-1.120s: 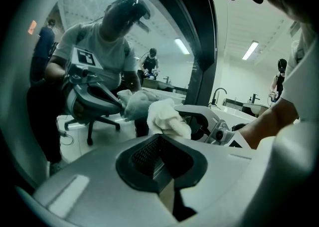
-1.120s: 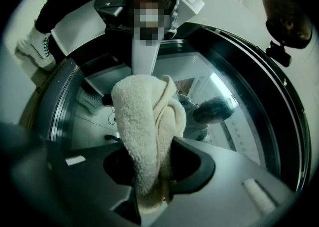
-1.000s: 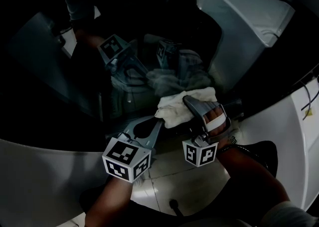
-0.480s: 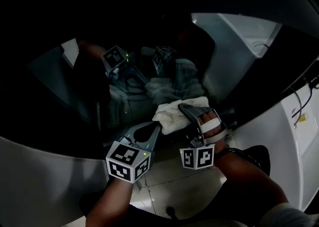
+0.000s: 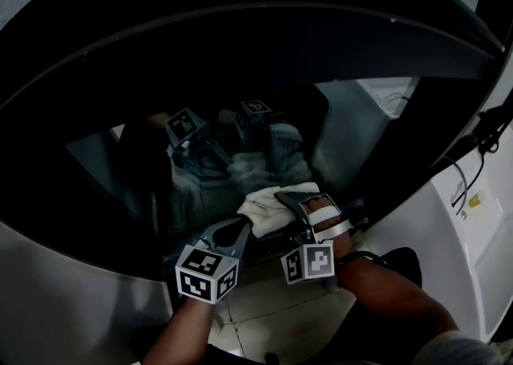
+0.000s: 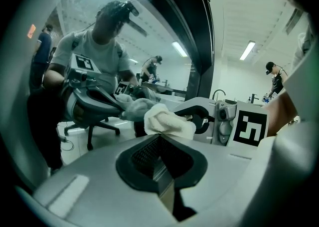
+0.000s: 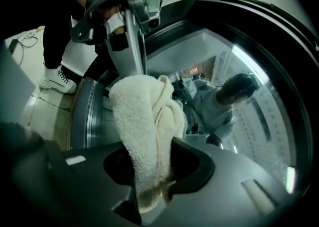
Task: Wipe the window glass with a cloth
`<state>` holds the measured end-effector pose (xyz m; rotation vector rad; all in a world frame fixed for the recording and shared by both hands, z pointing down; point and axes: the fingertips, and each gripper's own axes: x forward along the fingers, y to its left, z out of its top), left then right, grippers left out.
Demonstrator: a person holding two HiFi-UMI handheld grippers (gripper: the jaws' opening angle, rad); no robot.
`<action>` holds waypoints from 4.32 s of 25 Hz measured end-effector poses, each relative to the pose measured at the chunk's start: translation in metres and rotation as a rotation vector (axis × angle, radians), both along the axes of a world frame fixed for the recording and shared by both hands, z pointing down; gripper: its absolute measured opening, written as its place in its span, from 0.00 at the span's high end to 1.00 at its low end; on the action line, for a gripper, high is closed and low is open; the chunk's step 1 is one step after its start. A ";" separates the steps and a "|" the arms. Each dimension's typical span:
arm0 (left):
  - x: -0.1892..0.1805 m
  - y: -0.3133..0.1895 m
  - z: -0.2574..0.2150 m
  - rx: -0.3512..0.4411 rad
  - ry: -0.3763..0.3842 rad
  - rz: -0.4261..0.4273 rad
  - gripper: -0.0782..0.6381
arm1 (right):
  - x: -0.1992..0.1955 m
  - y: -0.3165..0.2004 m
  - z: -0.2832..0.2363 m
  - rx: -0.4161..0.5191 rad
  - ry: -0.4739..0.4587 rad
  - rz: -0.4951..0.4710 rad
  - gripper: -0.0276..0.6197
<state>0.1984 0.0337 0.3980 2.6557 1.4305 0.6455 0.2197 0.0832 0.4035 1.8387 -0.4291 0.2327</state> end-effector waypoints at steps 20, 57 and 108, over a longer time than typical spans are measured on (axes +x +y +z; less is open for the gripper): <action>-0.003 0.000 -0.008 -0.002 0.015 -0.005 0.87 | -0.043 0.031 -0.153 -0.122 0.225 -0.043 0.75; -0.019 0.018 -0.023 -0.029 0.015 0.043 0.87 | 0.010 0.052 -0.307 -0.156 0.707 0.057 0.74; -0.016 0.011 -0.015 0.007 0.023 0.106 0.87 | 0.002 0.010 -0.279 -0.016 0.844 0.028 0.78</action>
